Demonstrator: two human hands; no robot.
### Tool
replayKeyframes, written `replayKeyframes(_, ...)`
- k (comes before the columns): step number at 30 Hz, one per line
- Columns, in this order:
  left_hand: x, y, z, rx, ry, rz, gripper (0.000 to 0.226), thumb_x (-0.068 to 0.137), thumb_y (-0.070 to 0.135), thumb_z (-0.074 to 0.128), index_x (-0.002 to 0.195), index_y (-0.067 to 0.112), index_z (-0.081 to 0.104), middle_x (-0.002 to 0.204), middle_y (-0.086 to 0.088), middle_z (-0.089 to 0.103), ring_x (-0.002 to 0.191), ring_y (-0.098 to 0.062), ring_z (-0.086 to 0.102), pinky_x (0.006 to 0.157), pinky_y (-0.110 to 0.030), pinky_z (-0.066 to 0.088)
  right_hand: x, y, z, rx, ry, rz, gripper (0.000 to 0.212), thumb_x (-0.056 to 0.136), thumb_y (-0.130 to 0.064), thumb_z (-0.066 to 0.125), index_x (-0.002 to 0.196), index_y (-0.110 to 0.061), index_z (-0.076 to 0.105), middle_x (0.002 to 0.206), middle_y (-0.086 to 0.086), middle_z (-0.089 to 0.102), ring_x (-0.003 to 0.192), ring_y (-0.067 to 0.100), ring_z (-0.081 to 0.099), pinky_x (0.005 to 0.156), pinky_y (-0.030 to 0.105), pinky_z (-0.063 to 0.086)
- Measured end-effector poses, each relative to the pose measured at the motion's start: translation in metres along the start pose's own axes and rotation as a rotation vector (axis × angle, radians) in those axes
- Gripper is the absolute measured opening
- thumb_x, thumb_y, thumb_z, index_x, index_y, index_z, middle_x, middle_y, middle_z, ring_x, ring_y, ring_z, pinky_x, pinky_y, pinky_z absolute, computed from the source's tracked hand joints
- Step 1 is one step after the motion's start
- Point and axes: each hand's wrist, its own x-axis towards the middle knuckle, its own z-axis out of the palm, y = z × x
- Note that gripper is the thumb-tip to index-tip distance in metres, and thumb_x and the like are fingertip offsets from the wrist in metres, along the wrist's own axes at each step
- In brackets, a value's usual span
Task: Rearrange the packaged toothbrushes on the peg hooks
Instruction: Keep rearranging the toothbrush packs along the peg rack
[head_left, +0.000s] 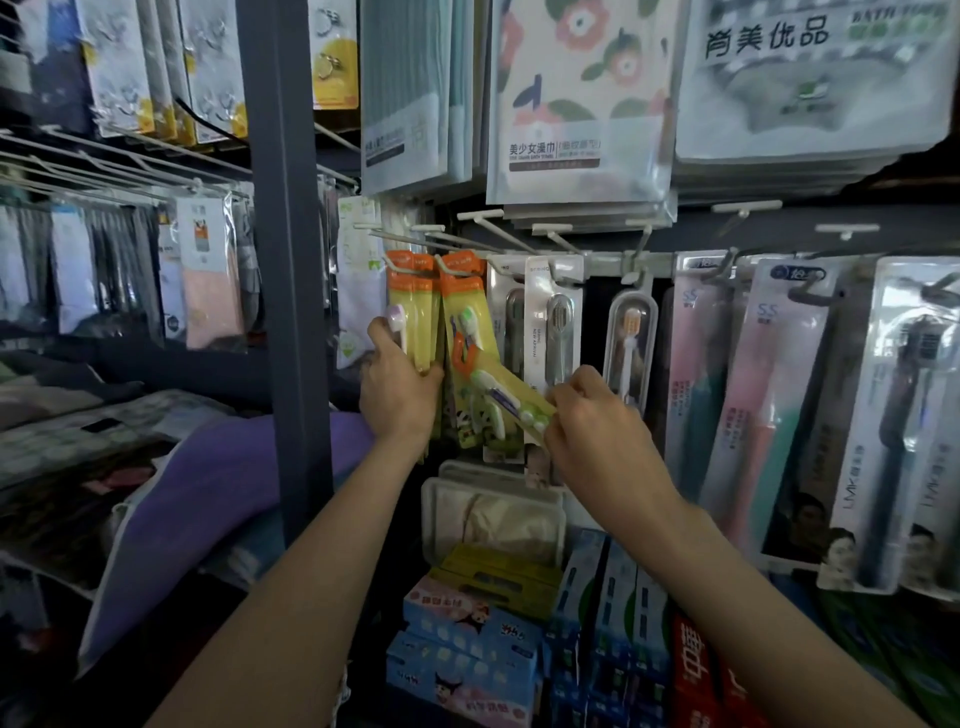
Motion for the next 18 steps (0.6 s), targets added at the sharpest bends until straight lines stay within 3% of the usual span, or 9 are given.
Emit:
replayKeyframes(4,-0.011,-0.001,-0.014,0.015,0.026,0.077,0.075,0.079,0.024,0.069,0.138,0.023,0.021,0.103,-0.014,0.063,0.090,-0.034,0.061,0.062,-0.034,0.038,-0.001,-0.008,0.008,0.058,0.026,-0.034,0.019,0.092,-0.005,0.044,0.108,-0.001,0.054,0.112,0.012,0.044,0.074,0.034,0.058,0.067,0.043,0.051)
replayKeyframes(9,-0.019,-0.003,-0.031,0.058,0.046,0.257,0.089,0.083,0.023,0.066,0.147,0.027,0.004,0.129,-0.015,0.044,0.093,-0.031,0.057,0.068,-0.038,0.043,0.005,-0.016,0.021,0.105,0.063,-0.024,0.021,0.093,-0.006,0.044,0.111,-0.002,0.053,0.111,0.010,0.046,0.076,0.030,0.058,0.063,0.034,0.048)
replayKeyframes(12,-0.019,-0.007,-0.034,0.133,0.055,0.390,0.083,0.085,0.019,0.062,0.146,0.035,0.007,0.131,-0.014,0.033,0.072,-0.024,0.052,0.061,-0.035,0.043,0.007,-0.018,0.027,0.096,0.059,-0.025,0.020,0.093,-0.003,0.043,0.111,-0.003,0.052,0.109,0.011,0.051,0.080,0.031,0.059,0.062,0.032,0.043)
replayKeyframes(15,-0.018,-0.011,-0.038,0.160,0.027,0.435,0.075,0.087,0.011,0.058,0.145,0.035,0.017,0.131,-0.014,0.030,0.074,-0.029,0.054,0.063,-0.040,0.049,0.010,-0.019,0.030,0.034,0.011,-0.038,0.016,0.092,0.000,0.041,0.106,-0.005,0.049,0.097,0.011,0.060,0.078,0.030,0.060,0.057,0.030,0.036)
replayKeyframes(18,-0.016,-0.012,-0.042,0.117,0.014,0.424,0.075,0.087,0.007,0.056,0.145,0.034,0.018,0.132,-0.015,0.029,0.078,-0.027,0.052,0.065,-0.034,0.042,0.012,-0.018,0.034,0.030,0.011,-0.042,0.014,0.090,0.003,0.042,0.099,-0.004,0.049,0.090,0.012,0.063,0.076,0.032,0.061,0.055,0.031,0.035)
